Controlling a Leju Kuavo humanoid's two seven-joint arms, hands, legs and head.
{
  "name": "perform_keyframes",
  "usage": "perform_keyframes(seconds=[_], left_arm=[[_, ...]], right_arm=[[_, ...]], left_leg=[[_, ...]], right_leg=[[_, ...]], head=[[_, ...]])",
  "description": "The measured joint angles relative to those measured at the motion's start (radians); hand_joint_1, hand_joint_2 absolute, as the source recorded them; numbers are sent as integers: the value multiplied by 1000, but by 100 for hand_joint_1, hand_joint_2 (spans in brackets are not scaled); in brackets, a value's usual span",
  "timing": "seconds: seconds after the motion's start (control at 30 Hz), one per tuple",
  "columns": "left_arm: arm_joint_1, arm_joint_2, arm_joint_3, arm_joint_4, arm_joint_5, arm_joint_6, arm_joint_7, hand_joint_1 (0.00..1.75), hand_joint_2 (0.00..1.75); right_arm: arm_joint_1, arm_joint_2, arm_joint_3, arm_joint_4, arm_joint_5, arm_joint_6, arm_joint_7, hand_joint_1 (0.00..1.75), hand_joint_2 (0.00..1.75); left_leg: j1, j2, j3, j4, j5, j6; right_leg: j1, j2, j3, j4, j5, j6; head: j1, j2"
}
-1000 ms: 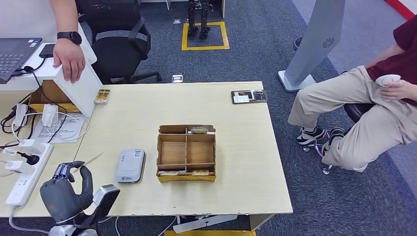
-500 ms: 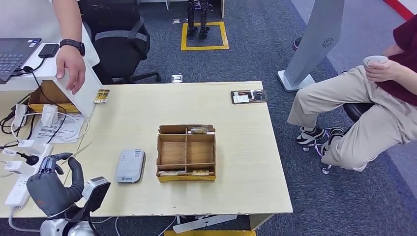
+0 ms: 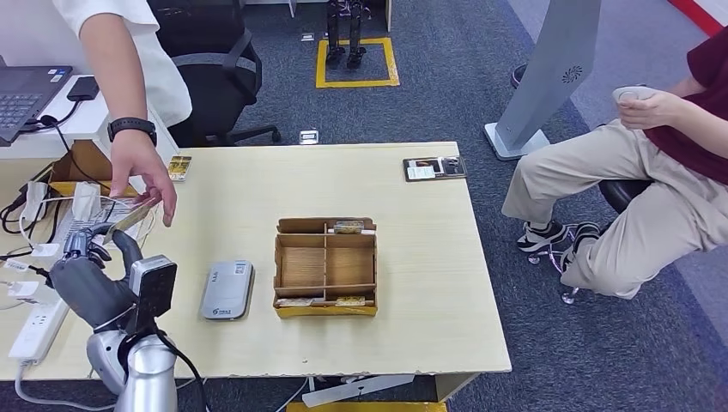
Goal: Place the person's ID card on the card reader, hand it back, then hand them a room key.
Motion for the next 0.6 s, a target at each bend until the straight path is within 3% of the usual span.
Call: perform_keyframes(seconds=[0.17,0.5,0.53,0.6], left_arm=[[-67,-12,1,52,-10,0,12,175,175],[-111,-25,5,111,10,0,34,175,175],[-114,-26,5,117,13,0,36,158,175],[-122,-27,6,130,22,0,40,71,175]], right_arm=[[-2,0,0,2,7,0,0,0,175],[-2,0,0,3,13,0,0,0,175],[-2,0,0,4,14,0,0,0,175],[-2,1,0,4,15,0,0,0,175]], left_leg=[[0,0,0,0,0,0],[0,0,0,0,0,0],[0,0,0,0,0,0],[0,0,0,0,0,0]], right_leg=[[0,0,0,0,0,0],[0,0,-1,0,0,0],[0,0,-1,0,0,0],[0,0,-1,0,0,0]], head=[[0,0],[0,0],[0,0],[0,0]])
